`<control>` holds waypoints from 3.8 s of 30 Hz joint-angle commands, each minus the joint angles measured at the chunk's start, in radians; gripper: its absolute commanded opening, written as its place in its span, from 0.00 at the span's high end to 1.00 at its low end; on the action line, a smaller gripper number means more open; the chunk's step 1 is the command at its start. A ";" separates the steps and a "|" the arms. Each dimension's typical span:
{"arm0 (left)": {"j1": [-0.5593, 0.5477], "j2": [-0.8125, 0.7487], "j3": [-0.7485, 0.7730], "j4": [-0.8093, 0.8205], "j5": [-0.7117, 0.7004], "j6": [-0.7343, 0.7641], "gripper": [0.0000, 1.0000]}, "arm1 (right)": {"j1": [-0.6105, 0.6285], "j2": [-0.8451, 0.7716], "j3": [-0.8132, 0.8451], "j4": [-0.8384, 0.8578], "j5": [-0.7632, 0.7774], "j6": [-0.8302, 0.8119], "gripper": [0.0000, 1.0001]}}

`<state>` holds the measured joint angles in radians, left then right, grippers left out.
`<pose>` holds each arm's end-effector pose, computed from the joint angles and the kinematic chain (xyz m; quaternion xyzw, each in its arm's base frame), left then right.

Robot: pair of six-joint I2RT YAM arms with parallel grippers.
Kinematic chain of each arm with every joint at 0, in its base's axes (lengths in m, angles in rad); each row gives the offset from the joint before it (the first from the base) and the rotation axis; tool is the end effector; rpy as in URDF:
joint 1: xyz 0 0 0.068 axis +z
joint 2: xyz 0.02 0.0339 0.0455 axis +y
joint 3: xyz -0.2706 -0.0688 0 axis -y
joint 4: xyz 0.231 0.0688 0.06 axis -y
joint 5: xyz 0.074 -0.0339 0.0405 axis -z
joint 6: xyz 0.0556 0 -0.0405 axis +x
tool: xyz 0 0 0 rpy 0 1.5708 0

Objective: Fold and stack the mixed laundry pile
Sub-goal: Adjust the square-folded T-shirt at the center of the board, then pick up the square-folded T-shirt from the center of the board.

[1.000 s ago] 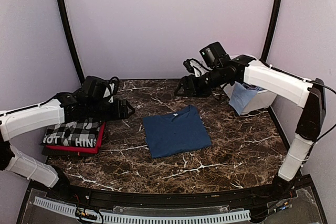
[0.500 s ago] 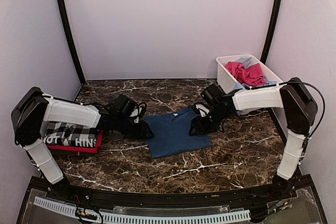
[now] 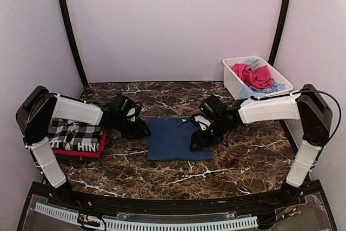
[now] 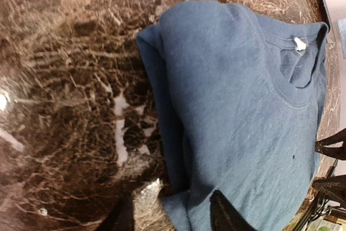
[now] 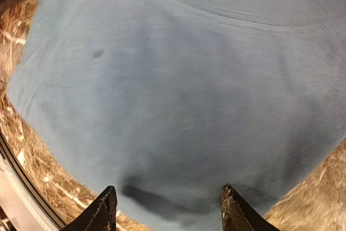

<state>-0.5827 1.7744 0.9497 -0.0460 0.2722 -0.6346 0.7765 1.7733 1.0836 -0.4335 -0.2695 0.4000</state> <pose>0.2905 -0.2093 0.1521 0.0224 0.9316 -0.2988 0.2059 0.2365 0.2531 0.1628 -0.2101 0.9436 0.2310 0.1103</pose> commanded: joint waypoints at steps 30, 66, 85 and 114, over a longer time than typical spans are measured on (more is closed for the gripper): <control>0.206 -0.494 -0.163 -0.199 -0.012 -0.110 0.25 | 0.458 0.447 0.631 -0.062 0.352 -0.328 0.58; 0.097 -0.214 -0.272 0.317 0.184 -0.367 0.07 | 0.417 0.281 0.497 0.143 0.384 -0.335 1.00; 0.027 0.010 -0.263 0.485 0.207 -0.553 0.21 | 0.445 0.304 0.596 0.158 0.362 -0.339 1.00; 0.031 -0.493 0.114 -0.720 -0.309 0.140 1.00 | 0.434 -0.011 0.340 0.238 0.209 -0.179 0.12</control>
<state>-0.5591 1.3865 0.9558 -0.5079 0.1135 -0.6430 1.2263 1.8534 1.5009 -0.2642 -0.0418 0.1856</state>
